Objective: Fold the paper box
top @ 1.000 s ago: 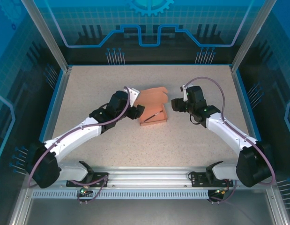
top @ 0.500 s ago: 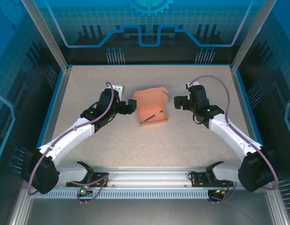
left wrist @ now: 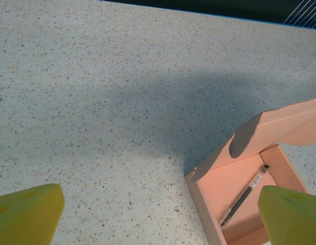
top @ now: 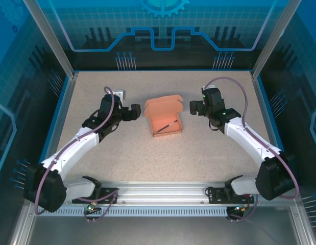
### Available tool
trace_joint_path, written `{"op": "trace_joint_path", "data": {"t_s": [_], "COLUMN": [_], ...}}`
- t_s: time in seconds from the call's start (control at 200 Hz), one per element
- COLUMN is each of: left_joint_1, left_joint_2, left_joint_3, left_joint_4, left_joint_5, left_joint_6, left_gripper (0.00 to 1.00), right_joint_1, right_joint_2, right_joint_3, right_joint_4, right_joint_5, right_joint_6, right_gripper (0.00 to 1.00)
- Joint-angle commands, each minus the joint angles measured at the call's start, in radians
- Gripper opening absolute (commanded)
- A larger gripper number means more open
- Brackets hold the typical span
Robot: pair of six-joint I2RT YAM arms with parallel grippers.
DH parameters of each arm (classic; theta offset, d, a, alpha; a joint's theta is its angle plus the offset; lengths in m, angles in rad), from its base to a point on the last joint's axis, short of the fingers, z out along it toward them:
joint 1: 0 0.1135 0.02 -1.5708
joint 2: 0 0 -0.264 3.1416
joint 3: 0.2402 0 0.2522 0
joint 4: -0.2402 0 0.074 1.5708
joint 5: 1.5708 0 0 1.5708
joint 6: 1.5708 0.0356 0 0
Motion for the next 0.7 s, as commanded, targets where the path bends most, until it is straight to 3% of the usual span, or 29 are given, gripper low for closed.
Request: {"op": "trace_joint_path", "data": {"t_s": [0.0,0.095,0.31,0.475,0.695], "left_joint_1": [0.008,0.008,0.008,0.009,0.006], "left_joint_2": [0.023,0.035,0.055,0.094,0.168], "left_joint_3": [-0.048,-0.079,-0.159,-0.191,-0.190], "left_joint_4": [0.053,0.106,0.234,0.372,0.490], "left_joint_5": [0.065,0.073,0.122,0.193,0.233], "left_joint_6": [-0.007,0.011,0.052,0.066,0.116], "left_gripper": [0.99,0.99,0.98,0.93,0.82], "right_joint_1": [-0.010,-0.008,-0.014,-0.043,-0.093], "right_joint_2": [-0.010,-0.001,0.051,0.135,0.231], "right_joint_3": [-0.054,-0.097,-0.154,-0.144,-0.082], "right_joint_4": [0.113,0.217,0.366,0.435,0.477], "right_joint_5": [-0.141,-0.251,-0.374,-0.525,-0.600], "right_joint_6": [-0.070,-0.111,-0.204,-0.270,-0.301], "right_gripper": [0.97,0.92,0.89,0.82,0.67]}}
